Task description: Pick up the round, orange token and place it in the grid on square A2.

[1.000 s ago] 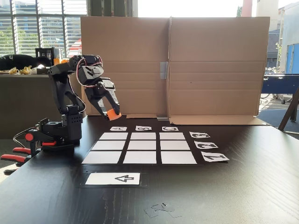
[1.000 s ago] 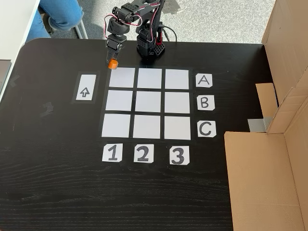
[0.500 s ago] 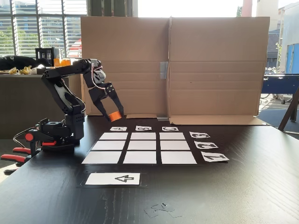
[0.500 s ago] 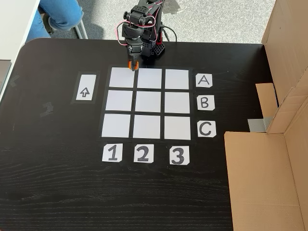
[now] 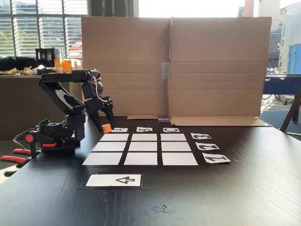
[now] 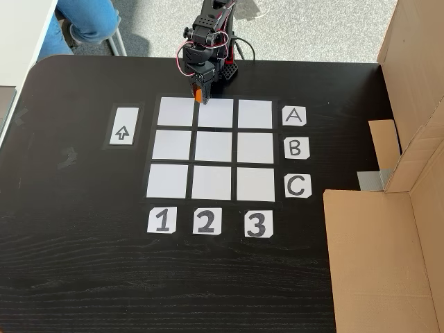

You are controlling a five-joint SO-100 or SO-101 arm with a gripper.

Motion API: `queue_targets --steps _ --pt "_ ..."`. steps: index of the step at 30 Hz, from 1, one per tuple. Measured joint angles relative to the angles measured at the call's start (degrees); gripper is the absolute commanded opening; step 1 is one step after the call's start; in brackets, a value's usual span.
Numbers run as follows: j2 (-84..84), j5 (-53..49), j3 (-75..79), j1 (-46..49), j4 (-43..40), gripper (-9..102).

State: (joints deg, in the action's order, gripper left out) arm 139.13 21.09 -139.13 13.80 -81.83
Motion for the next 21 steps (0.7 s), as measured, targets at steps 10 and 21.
queue_targets --steps 10,21 --pt "-2.7 -0.4 -12.5 -8.0 13.7 -1" --pt "-5.4 -0.8 -17.1 -10.3 19.1 4"
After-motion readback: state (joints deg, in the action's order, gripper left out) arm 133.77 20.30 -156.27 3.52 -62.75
